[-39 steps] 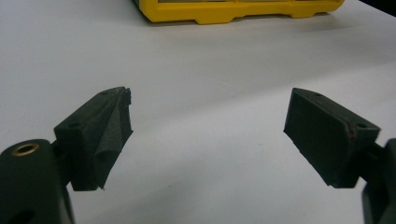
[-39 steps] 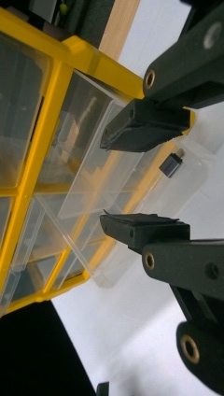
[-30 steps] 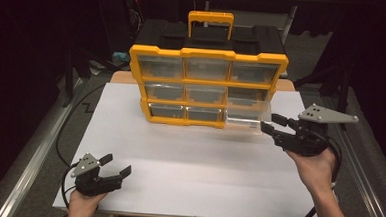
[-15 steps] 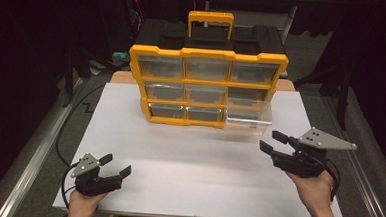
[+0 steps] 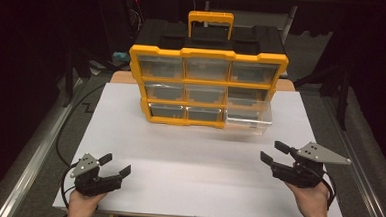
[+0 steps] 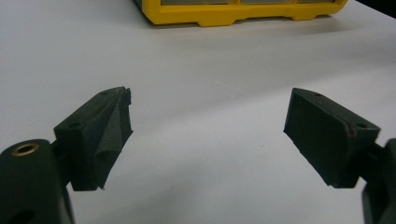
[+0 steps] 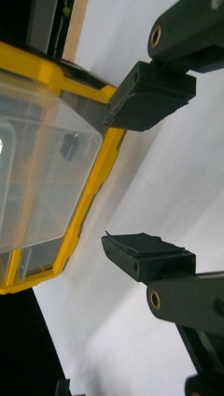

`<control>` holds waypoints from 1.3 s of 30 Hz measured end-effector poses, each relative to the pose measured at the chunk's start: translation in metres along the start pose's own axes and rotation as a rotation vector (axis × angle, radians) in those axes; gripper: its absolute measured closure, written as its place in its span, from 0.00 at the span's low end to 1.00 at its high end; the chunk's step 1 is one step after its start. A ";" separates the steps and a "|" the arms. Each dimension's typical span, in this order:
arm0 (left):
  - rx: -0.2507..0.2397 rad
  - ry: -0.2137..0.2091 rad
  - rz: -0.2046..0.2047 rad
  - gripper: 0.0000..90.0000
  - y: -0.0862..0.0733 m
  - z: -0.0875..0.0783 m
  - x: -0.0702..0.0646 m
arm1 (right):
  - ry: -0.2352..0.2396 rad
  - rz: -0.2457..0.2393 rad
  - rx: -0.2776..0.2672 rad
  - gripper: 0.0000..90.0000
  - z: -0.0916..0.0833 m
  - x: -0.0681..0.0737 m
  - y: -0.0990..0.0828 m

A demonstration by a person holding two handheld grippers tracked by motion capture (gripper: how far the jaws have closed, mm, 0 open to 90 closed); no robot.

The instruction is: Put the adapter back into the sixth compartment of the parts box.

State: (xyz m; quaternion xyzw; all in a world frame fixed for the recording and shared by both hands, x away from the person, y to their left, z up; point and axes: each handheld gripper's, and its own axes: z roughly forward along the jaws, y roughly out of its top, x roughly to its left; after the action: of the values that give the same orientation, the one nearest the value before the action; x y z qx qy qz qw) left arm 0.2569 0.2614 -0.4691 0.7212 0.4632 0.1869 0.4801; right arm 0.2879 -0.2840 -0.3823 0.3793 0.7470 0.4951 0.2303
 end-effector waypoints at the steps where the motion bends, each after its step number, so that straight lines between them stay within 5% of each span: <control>1: -0.002 0.001 -0.001 0.18 0.000 0.000 0.000 | -0.002 0.003 -0.007 0.41 0.000 -0.001 -0.003; 39: -0.026 0.011 -0.014 0.18 0.000 -0.003 0.001 | -0.147 0.137 -0.098 0.29 -0.022 -0.033 -0.088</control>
State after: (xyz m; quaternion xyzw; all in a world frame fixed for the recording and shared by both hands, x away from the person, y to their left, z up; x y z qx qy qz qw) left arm 0.2553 0.2637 -0.4675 0.7106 0.4682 0.1936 0.4882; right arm 0.2622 -0.3425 -0.4545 0.4532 0.6751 0.5165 0.2684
